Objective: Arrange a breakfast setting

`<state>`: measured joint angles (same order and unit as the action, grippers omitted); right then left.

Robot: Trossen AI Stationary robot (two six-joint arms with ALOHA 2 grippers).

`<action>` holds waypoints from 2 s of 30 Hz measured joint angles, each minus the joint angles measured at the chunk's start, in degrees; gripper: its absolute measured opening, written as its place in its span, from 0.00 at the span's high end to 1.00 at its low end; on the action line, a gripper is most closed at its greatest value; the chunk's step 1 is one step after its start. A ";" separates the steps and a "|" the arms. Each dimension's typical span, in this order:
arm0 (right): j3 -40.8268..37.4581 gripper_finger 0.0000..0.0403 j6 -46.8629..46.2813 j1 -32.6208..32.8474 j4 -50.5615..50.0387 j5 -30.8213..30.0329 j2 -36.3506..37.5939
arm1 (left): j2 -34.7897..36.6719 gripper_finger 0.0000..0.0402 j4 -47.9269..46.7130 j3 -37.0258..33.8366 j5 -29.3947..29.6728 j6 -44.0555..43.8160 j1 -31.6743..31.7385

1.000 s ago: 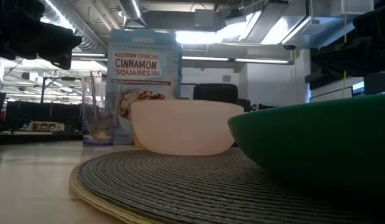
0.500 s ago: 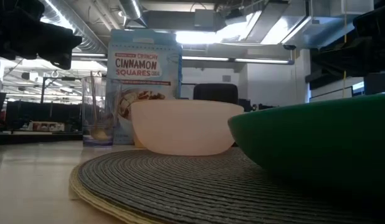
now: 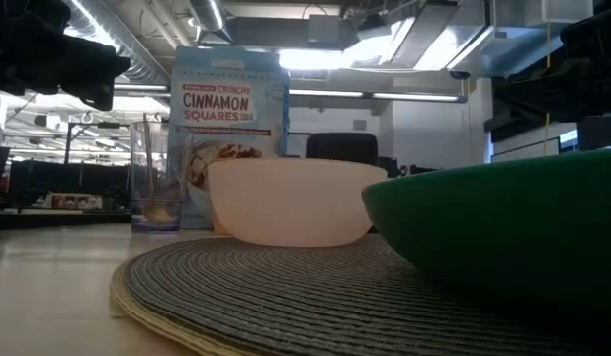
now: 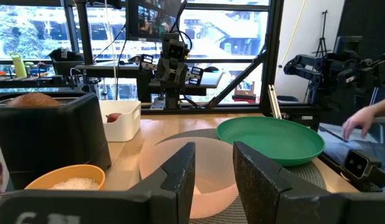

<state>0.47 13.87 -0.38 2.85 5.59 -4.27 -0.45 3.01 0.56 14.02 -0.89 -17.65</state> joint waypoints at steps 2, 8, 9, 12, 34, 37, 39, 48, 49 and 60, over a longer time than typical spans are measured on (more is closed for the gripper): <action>0.00 0.84 -0.02 0.00 0.02 0.00 0.00 | -0.02 0.75 0.00 0.00 0.00 -0.02 0.00; 0.00 0.84 -0.02 0.00 0.00 0.00 0.00 | -0.01 0.75 0.02 0.00 0.00 0.00 -0.02; 0.00 0.84 0.00 0.00 0.00 0.00 0.00 | -0.02 0.75 0.00 0.00 0.00 0.00 0.00; 0.00 0.84 0.00 0.00 0.01 0.00 0.00 | -0.02 0.75 0.01 -0.01 0.00 -0.02 -0.01; 0.00 0.84 3.52 0.00 -0.02 -0.87 0.02 | -0.01 0.75 0.01 0.00 0.00 -0.01 -0.01; -0.01 0.84 3.54 0.00 -0.02 -0.87 0.01 | -0.02 0.75 0.02 -0.02 0.00 -0.02 -0.02; 0.00 0.84 2.98 0.00 0.00 -0.84 0.00 | -0.02 0.75 0.02 -0.02 0.00 0.16 0.00; -0.01 0.84 2.61 0.00 0.15 -0.46 0.00 | -0.01 0.75 1.17 -0.01 0.02 1.48 0.00; 0.00 0.84 2.61 0.00 0.15 -0.46 0.01 | -0.01 0.75 1.71 -0.02 0.03 1.54 0.00; -0.01 0.84 4.42 0.00 0.76 -4.01 0.02 | -0.02 0.75 23.97 0.00 -0.07 3.27 0.01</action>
<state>0.46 18.28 -0.38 3.62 1.57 -4.25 -0.47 26.97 0.55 13.95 2.38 -17.64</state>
